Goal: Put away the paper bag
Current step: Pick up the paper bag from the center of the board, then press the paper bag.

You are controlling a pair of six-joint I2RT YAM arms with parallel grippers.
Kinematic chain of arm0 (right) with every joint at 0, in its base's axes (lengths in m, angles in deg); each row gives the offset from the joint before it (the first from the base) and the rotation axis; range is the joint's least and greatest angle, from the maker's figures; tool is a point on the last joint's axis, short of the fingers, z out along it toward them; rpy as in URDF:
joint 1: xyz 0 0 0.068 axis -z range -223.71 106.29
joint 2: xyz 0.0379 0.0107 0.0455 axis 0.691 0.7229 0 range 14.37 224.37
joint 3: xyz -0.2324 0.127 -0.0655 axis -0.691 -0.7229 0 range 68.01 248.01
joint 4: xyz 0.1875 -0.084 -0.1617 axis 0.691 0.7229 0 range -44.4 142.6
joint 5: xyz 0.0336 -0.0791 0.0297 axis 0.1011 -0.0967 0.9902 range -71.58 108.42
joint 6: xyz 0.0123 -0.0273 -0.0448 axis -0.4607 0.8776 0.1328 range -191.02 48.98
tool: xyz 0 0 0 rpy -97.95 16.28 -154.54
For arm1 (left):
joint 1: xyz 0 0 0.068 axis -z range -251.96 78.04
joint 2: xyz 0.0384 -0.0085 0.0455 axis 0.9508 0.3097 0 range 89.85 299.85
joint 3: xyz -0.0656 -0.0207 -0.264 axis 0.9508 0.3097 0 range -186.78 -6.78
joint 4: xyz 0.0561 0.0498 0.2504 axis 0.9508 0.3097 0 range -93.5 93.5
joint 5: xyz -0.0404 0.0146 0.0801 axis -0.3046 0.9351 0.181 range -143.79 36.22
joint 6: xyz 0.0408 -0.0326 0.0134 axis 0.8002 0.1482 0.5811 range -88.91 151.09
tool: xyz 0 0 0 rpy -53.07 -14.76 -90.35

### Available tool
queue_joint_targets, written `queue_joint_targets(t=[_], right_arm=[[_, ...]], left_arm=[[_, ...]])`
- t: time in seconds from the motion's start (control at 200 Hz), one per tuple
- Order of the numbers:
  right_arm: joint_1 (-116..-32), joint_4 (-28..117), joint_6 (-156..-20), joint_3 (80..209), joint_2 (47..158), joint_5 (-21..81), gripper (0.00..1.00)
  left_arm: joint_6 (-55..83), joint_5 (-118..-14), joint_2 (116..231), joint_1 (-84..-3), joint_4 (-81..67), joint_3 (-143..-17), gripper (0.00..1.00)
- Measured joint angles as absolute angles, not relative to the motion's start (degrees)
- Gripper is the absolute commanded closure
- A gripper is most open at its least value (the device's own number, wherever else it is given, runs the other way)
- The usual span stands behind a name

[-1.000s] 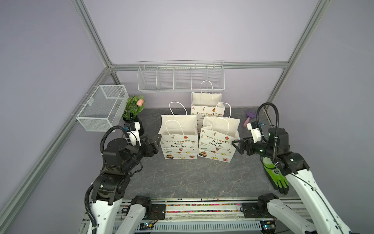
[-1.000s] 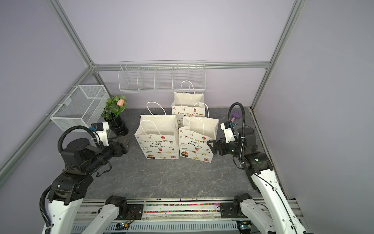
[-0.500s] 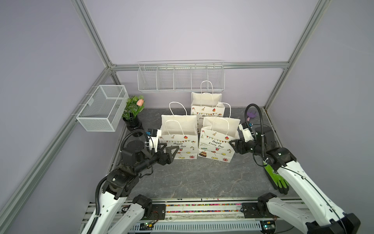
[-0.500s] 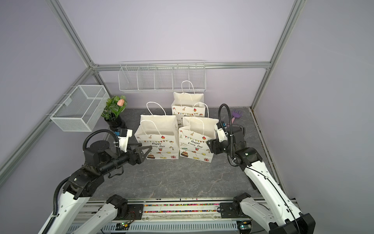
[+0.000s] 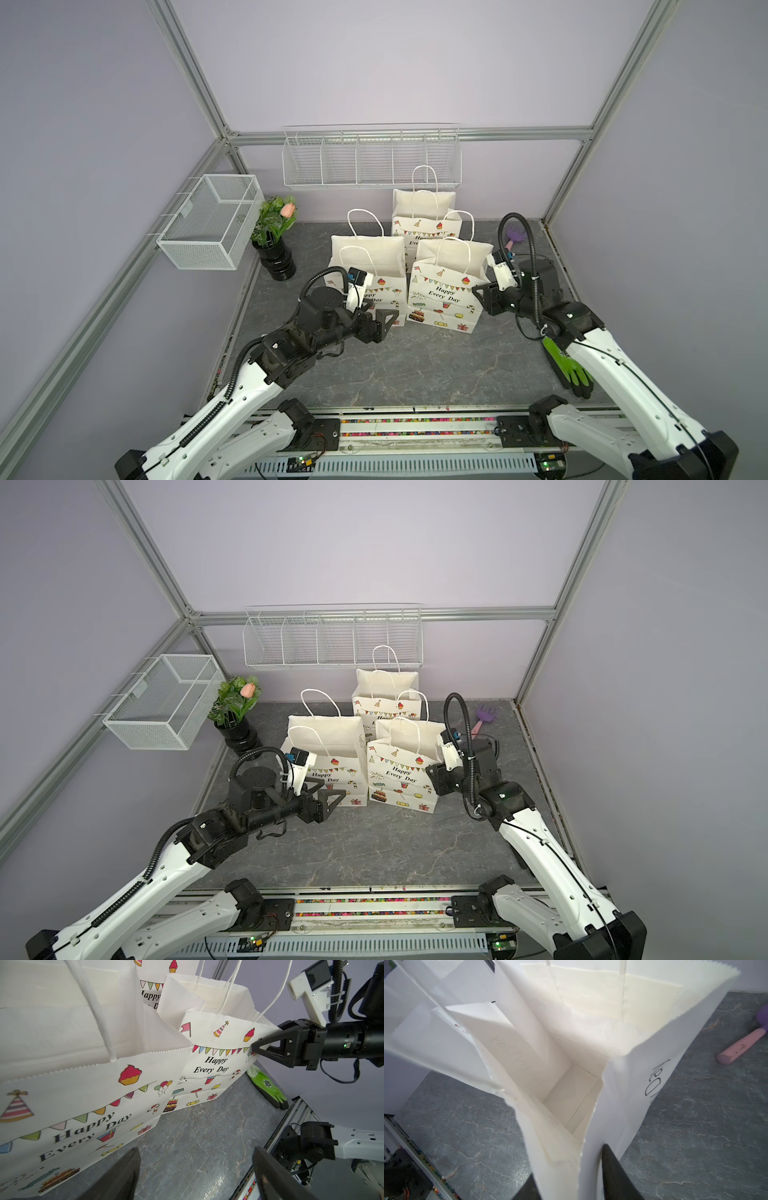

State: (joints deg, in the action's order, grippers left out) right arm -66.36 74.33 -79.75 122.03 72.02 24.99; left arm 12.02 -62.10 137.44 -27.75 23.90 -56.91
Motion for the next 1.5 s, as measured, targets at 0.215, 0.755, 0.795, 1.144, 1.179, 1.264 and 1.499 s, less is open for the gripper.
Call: queue_joint_targets(t=[0.215,0.755,0.795,1.144,1.179,1.264,1.499], right_arm=[[-66.36,75.71,-80.14,123.89,72.02,24.38,0.81],[-66.36,89.93,-79.51,141.61,72.80,24.73,0.93],[-66.36,91.68,-79.07,144.02,73.26,25.16,0.93],[-66.36,105.39,-77.80,160.78,73.83,35.52,0.93],[-66.36,106.11,-77.80,162.20,73.57,37.03,0.94],[-66.36,107.33,-77.80,165.44,72.91,40.79,0.93],[-66.36,107.75,-78.18,170.55,72.34,50.47,0.93]], left_arm=[[12.02,-60.37,136.72,-27.64,22.83,-56.91,0.14],[12.63,-61.01,140.24,-27.64,21.32,-59.64,0.07],[13.15,-61.40,141.82,-27.64,21.71,-61.76,0.05],[18.68,-66.01,153.42,-27.77,22.15,-79.95,0.01],[18.95,-66.84,153.40,-28.10,22.06,-79.97,0.01],[18.90,-69.82,153.27,-29.80,21.71,-80.01,0.01],[15.76,-81.62,152.81,-33.50,17.58,-80.01,0.07]])
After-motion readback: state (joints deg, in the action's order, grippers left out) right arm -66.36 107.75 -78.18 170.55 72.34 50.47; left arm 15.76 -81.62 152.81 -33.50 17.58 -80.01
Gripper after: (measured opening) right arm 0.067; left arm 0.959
